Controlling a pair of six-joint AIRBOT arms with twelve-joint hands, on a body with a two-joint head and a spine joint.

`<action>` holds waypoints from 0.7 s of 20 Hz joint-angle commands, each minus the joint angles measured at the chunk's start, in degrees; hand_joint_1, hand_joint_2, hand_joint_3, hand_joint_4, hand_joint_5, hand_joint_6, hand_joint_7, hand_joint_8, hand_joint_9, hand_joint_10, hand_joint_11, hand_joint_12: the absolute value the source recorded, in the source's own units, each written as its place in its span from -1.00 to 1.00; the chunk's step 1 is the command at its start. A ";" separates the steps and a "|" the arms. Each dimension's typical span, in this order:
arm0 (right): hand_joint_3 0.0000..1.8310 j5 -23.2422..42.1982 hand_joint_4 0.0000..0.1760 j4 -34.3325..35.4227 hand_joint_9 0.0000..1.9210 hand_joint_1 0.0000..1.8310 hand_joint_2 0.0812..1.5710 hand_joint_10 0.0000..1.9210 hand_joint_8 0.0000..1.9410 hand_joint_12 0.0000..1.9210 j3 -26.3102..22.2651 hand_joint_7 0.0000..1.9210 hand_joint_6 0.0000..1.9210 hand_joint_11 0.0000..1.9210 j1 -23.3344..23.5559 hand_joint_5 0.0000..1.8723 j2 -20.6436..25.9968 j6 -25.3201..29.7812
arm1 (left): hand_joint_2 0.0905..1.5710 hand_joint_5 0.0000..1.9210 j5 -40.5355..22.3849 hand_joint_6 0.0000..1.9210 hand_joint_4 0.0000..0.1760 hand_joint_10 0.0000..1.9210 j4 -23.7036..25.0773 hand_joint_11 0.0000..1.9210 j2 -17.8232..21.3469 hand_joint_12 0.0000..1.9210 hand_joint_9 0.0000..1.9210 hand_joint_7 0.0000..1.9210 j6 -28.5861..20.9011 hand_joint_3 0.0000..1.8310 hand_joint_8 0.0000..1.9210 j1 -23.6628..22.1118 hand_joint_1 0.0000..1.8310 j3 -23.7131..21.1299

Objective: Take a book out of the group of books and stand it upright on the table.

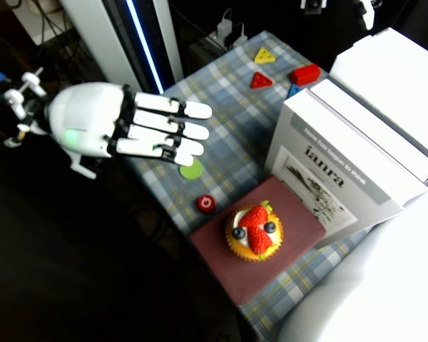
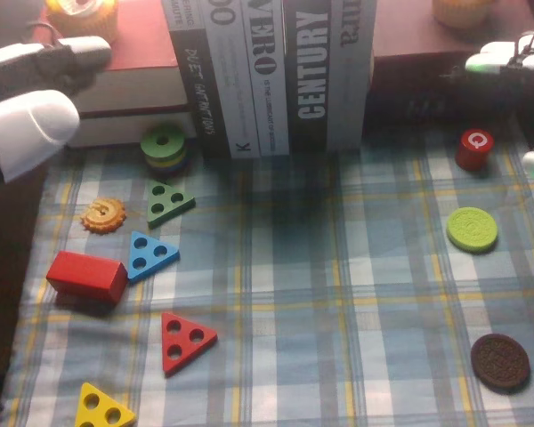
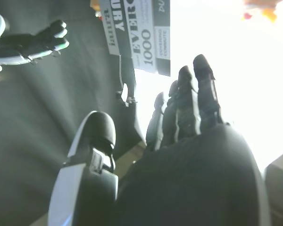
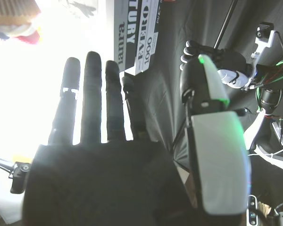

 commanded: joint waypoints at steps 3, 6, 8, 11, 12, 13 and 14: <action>-0.99 7.08 -1.00 1.24 -0.61 -0.46 0.76 -1.00 -1.00 -0.43 1.18 -0.58 -1.00 -0.81 2.70 -0.57 -1.37 -0.21 | 0.66 -0.51 -7.36 -1.00 0.19 -0.99 0.18 -1.00 -0.26 -0.52 -0.58 -0.54 -0.79 -1.00 -1.00 -0.27 -1.00 0.44; -1.00 6.95 0.00 0.00 -0.91 -0.66 0.71 -1.00 -1.00 -0.93 3.73 -0.87 -1.00 -0.94 9.71 -0.88 -4.02 -1.05 | 0.69 -0.48 -7.33 -0.99 0.17 -0.99 -0.02 -1.00 -0.82 -0.52 -0.58 -0.54 -1.91 -0.99 -1.00 -0.27 -1.00 0.96; -1.00 6.17 0.67 -0.66 -1.00 -0.96 0.67 -1.00 -1.00 -1.00 5.40 -0.98 -1.00 -1.00 13.14 -0.98 -5.24 -1.08 | 0.69 -0.46 -7.22 -0.98 -0.02 -0.99 -0.02 -0.99 -1.04 -0.51 -0.57 -0.54 -2.02 -0.99 -1.00 -0.27 -1.00 1.15; -1.00 2.43 0.89 -3.02 -1.00 -1.00 0.62 -1.00 -1.00 -1.00 7.71 -1.00 -1.00 -1.00 19.11 -0.99 -6.98 -1.09 | 0.72 -0.45 -7.19 -0.99 -0.12 -1.00 -0.02 -1.00 -1.15 -0.55 -0.57 -0.55 -2.11 -0.99 -1.00 -0.27 -1.00 1.31; -1.00 0.49 0.98 -4.22 -1.00 -1.00 0.59 -1.00 -1.00 -1.00 8.65 -1.00 -1.00 -1.00 21.39 -1.00 -7.78 -1.09 | 0.72 -0.44 -7.15 -1.00 -0.08 -1.00 -0.03 -0.99 -1.20 -0.58 -0.57 -0.55 -2.17 -1.00 -1.00 -0.27 -1.00 1.35; -1.00 -1.57 1.00 -5.52 -1.00 -1.00 0.56 -1.00 -1.00 -1.00 9.59 -1.00 -1.00 -1.00 23.45 -1.00 -8.59 -1.08 | 0.72 -0.43 -7.10 -1.00 -0.10 -1.00 -0.04 -0.99 -1.24 -0.59 -0.57 -0.55 -2.20 -1.00 -1.00 -0.27 -1.00 1.38; -1.00 -4.49 0.96 -7.29 -1.00 -1.00 0.52 -1.00 -1.00 -1.00 10.76 -1.00 -1.00 -1.00 26.27 -0.99 -9.78 -1.08 | 0.73 -0.43 -7.02 -0.99 -0.16 -1.00 -0.04 -0.99 -1.28 -0.59 -0.57 -0.56 -2.20 -1.00 -1.00 -0.27 -1.00 1.51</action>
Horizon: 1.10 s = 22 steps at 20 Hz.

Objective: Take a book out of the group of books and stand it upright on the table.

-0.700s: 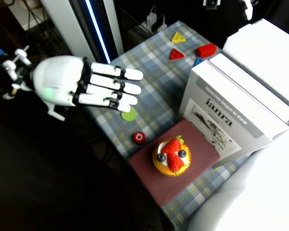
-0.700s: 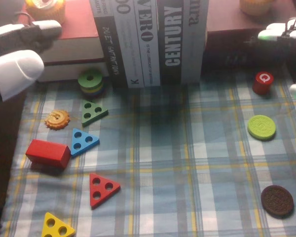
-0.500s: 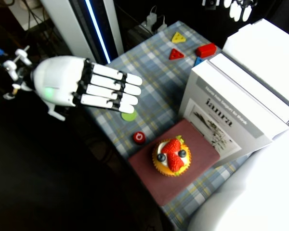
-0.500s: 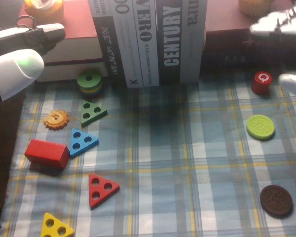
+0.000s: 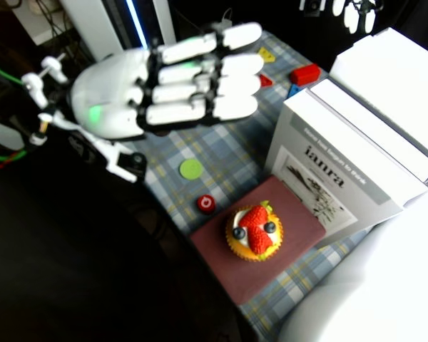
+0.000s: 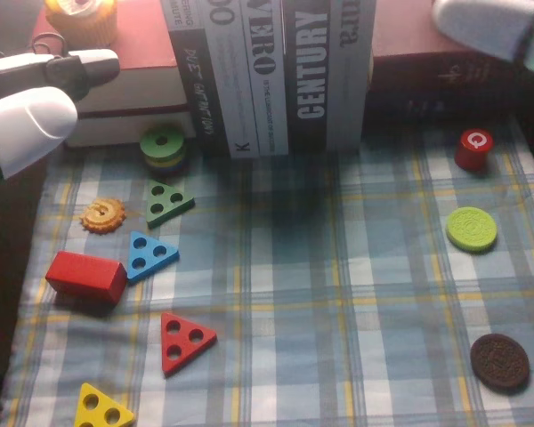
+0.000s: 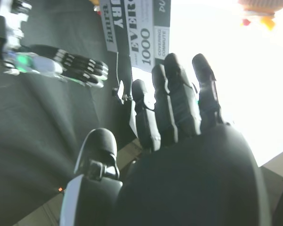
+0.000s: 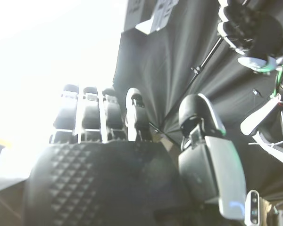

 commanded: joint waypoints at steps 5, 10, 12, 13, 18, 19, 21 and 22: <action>-1.00 -3.06 1.00 -4.62 -1.00 -1.00 0.48 -1.00 -1.00 -1.00 2.06 -1.00 -0.99 -1.00 6.29 -0.96 -2.22 0.22 | 0.76 -0.44 -7.18 -1.00 -0.26 -1.00 -0.26 -1.00 -0.15 -0.62 -0.57 -0.54 -0.72 -1.00 -1.00 -0.27 -0.93 0.53; -1.00 -10.27 1.00 -10.38 -1.00 -1.00 0.44 -1.00 -1.00 -1.00 3.42 -1.00 -0.98 -1.00 10.45 -0.91 -3.51 0.22 | 0.77 -0.53 -6.85 -1.00 0.00 -1.00 -0.26 -1.00 -0.51 -0.57 -0.55 -0.52 -1.23 -1.00 -1.00 -0.27 -0.90 1.03; -1.00 -11.68 1.00 -11.53 -1.00 -1.00 0.38 -1.00 -1.00 -1.00 3.65 -1.00 -1.00 -1.00 11.35 -0.91 -3.61 0.22 | 0.78 -0.59 -6.91 -1.00 0.07 -0.99 -0.29 -1.00 -0.50 -0.57 -0.52 -0.51 -1.23 -1.00 -1.00 -0.27 -0.81 1.07; -1.00 -12.66 1.00 -12.41 -1.00 -1.00 0.38 -1.00 -1.00 -1.00 3.79 -1.00 -1.00 -1.00 12.06 -0.91 -3.74 0.22 | 0.77 -0.59 -6.94 -1.00 0.22 -0.99 -0.31 -0.98 -0.50 -0.56 -0.51 -0.50 -1.23 -1.00 -1.00 -0.27 -0.81 1.08; -1.00 -17.74 1.00 -16.94 -1.00 -1.00 0.35 -1.00 -1.00 -1.00 4.13 -1.00 -1.00 -1.00 14.21 -0.96 -3.99 0.22 | 0.80 -0.59 -6.91 -1.00 0.31 -1.00 -0.39 -1.00 -0.55 -0.47 -0.51 -0.48 -1.23 -1.00 -1.00 -0.27 -0.82 1.08; -1.00 -18.18 1.00 -17.22 -1.00 -1.00 0.35 -1.00 -1.00 -1.00 4.18 -1.00 -0.99 -1.00 14.24 -0.95 -3.97 0.22 | 0.80 -0.58 -6.91 -1.00 0.31 -1.00 -0.47 -1.00 -0.55 -0.47 -0.51 -0.48 -1.23 -1.00 -1.00 -0.27 -0.82 1.05; -1.00 -19.21 1.00 -17.98 -1.00 -1.00 0.36 -1.00 -1.00 -1.00 4.16 -1.00 -1.00 -1.00 14.39 -0.97 -3.69 0.22 | 0.81 -0.58 -6.91 -1.00 0.21 -0.99 -0.53 -1.00 -0.55 -0.43 -0.49 -0.46 -1.24 -1.00 -1.00 -0.26 -0.78 1.02; -1.00 -19.86 1.00 -18.37 -1.00 -1.00 0.35 -1.00 -1.00 -1.00 4.11 -1.00 -1.00 -1.00 14.49 -0.97 -3.43 0.22 | 0.82 -0.58 -6.90 -1.00 0.16 -1.00 -0.53 -1.00 -0.55 -0.40 -0.49 -0.47 -1.24 -1.00 -1.00 -0.26 -0.76 1.00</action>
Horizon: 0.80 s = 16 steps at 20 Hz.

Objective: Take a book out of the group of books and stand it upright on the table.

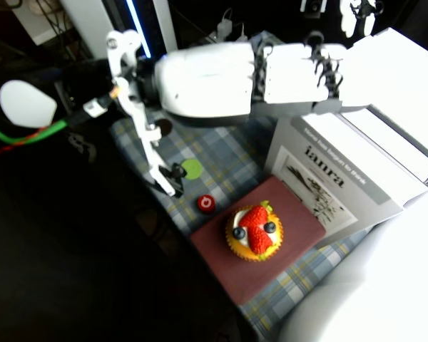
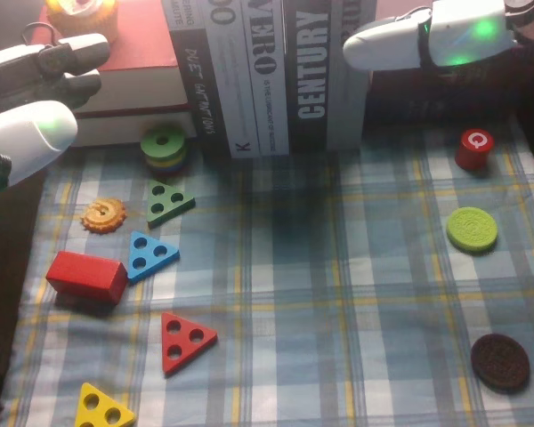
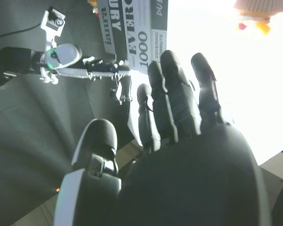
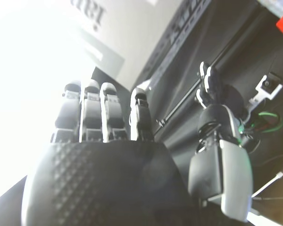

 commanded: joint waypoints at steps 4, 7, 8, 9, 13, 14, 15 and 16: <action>-1.00 3.64 1.00 1.06 -1.00 -1.00 0.33 -1.00 -1.00 -1.00 -0.13 -1.00 -1.00 -1.00 1.51 -0.98 0.94 0.16 | 0.82 -0.55 -7.02 -0.99 0.07 -1.00 -0.34 -1.00 -0.27 -0.39 -0.49 -0.46 -0.55 -1.00 -1.00 -0.15 -0.76 0.09; -1.00 1.62 1.00 -1.27 -1.00 -1.00 0.34 -1.00 -1.00 -1.00 -0.84 -1.00 -1.00 -1.00 2.01 -0.98 1.67 0.16 | 0.82 -0.54 -6.87 -0.99 -0.09 -1.00 -0.35 -1.00 -0.25 -0.37 -0.49 -0.45 -0.56 -1.00 -1.00 -0.09 -0.75 0.05; -1.00 1.31 1.00 -1.65 -1.00 -1.00 0.34 -1.00 -1.00 -1.00 -1.08 -1.00 -0.99 -1.00 2.10 -0.96 1.98 0.16 | 0.82 -0.53 -6.80 -0.99 -0.25 -1.00 -0.35 -1.00 -0.25 -0.37 -0.49 -0.44 -0.56 -1.00 -1.00 -0.09 -0.72 0.05; -1.00 1.27 1.00 -1.81 -1.00 -1.00 0.34 -1.00 -1.00 -1.00 -1.16 -1.00 -0.99 -1.00 2.21 -0.96 2.10 0.16 | 0.82 -0.52 -6.80 -0.99 -0.27 -1.00 -0.37 -1.00 -0.25 -0.37 -0.48 -0.44 -0.56 -1.00 -1.00 -0.09 -0.72 0.03; -1.00 0.57 1.00 -2.93 -1.00 -1.00 0.33 -1.00 -1.00 -1.00 -1.15 -1.00 -0.99 -1.00 3.58 -0.96 2.11 0.16 | 0.80 -0.51 -6.78 -1.00 -0.07 -0.99 -0.40 -1.00 -0.26 -0.31 -0.45 -0.44 -0.59 -1.00 -1.00 -0.09 -0.75 0.02; -1.00 0.40 1.00 -3.25 -1.00 -1.00 0.33 -1.00 -1.00 -1.00 -1.17 -1.00 -0.99 -1.00 3.72 -0.95 2.10 0.16 | 0.80 -0.52 -6.78 -1.00 -0.06 -1.00 -0.41 -1.00 -0.26 -0.37 -0.46 -0.45 -0.60 -1.00 -1.00 -0.09 -0.76 0.02; -1.00 0.13 1.00 -3.64 -1.00 -1.00 0.34 -1.00 -1.00 -1.00 -1.25 -1.00 -0.99 -1.00 3.80 -0.96 2.09 0.16 | 0.80 -0.51 -6.74 -1.00 -0.12 -1.00 -0.48 -1.00 -0.28 -0.36 -0.45 -0.44 -0.62 -1.00 -1.00 -0.09 -0.74 0.02; -1.00 -0.03 1.00 -3.91 -1.00 -1.00 0.34 -1.00 -1.00 -1.00 -1.41 -1.00 -1.00 -1.00 3.80 -0.96 2.12 0.16 | 0.80 -0.51 -6.74 -1.00 -0.18 -1.00 -0.54 -1.00 -0.29 -0.34 -0.45 -0.43 -0.65 -1.00 -1.00 -0.09 -0.74 0.00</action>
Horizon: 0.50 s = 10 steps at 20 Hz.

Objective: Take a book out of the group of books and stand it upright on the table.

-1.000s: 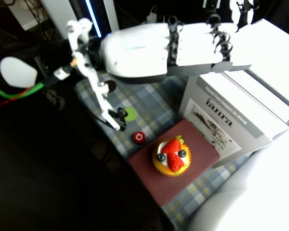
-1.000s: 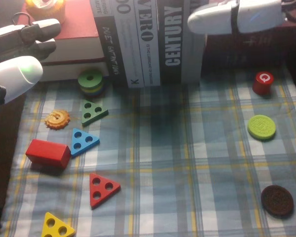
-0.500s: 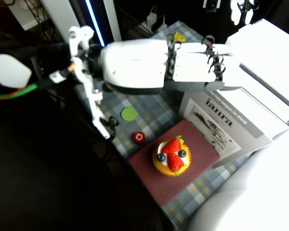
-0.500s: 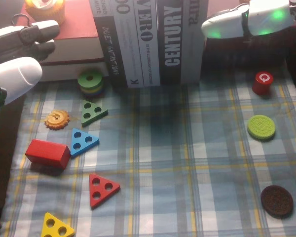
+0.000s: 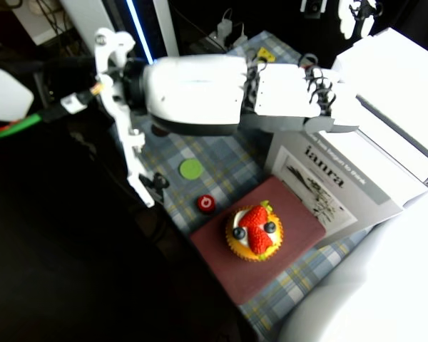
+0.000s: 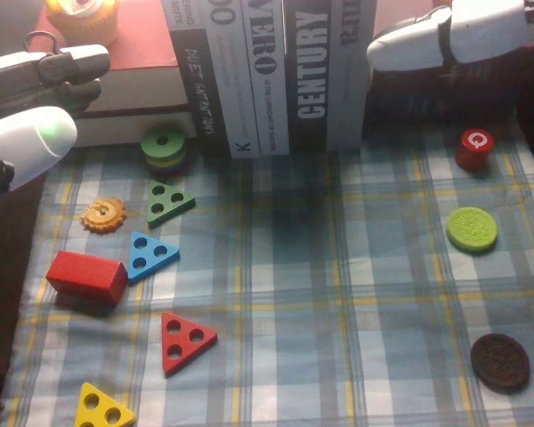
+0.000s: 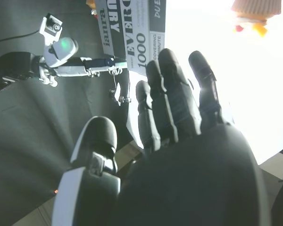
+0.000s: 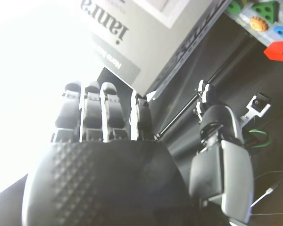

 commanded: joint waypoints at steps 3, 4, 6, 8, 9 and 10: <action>-1.00 4.47 1.00 0.97 -1.00 -1.00 0.36 -1.00 -1.00 -1.00 -1.11 -1.00 -1.00 -1.00 1.09 -0.96 0.92 0.11 | 0.80 -0.50 -7.06 -1.00 -0.09 -1.00 -0.39 -1.00 -0.22 -0.29 -0.46 -0.43 -0.79 -1.00 -1.00 0.04 -0.74 -0.16; -1.00 4.21 1.00 0.68 -1.00 -1.00 0.36 -1.00 -1.00 -1.00 -1.20 -1.00 -1.00 -1.00 1.08 -0.96 0.93 0.11 | 0.80 -0.49 -7.19 -1.00 -0.20 -1.00 -0.46 -1.00 -0.22 -0.28 -0.46 -0.43 -0.87 -1.00 -1.00 0.19 -0.71 -0.19; -1.00 3.39 1.00 -0.16 -1.00 -1.00 0.36 -1.00 -1.00 -1.00 -1.44 -1.00 -1.00 -1.00 1.08 -0.96 0.93 0.11 | 0.81 -0.49 -7.49 -1.00 -0.27 -1.00 -0.58 -1.00 -0.21 -0.28 -0.46 -0.44 -1.30 -1.00 -1.00 0.66 -0.68 -0.25; -0.99 3.05 1.00 -0.42 -1.00 -1.00 0.37 -1.00 -1.00 -1.00 -1.89 -1.00 -0.99 -1.00 1.08 -0.95 1.04 0.11 | 0.81 -0.50 -7.61 -1.00 -0.20 -1.00 -0.58 -1.00 -0.19 -0.26 -0.46 -0.44 -1.48 -1.00 -1.00 0.75 -0.68 -0.26; -1.00 3.01 1.00 -0.61 -1.00 -1.00 0.36 -1.00 -1.00 -1.00 -2.50 -1.00 -0.99 -1.00 1.08 -0.94 1.14 0.11 | 0.82 -0.50 -7.63 -1.00 -0.15 -0.99 -0.58 -1.00 -0.19 -0.26 -0.45 -0.44 -1.49 -1.00 -1.00 0.77 -0.70 -0.28; -1.00 3.01 1.00 -0.72 -1.00 -1.00 0.36 -1.00 -1.00 -1.00 -2.84 -1.00 -0.99 -1.00 1.07 -0.93 1.29 0.11 | 0.82 -0.50 -7.63 -1.00 -0.22 -0.99 -0.63 -1.00 -0.19 -0.26 -0.44 -0.44 -1.49 -1.00 -1.00 0.79 -0.70 -0.32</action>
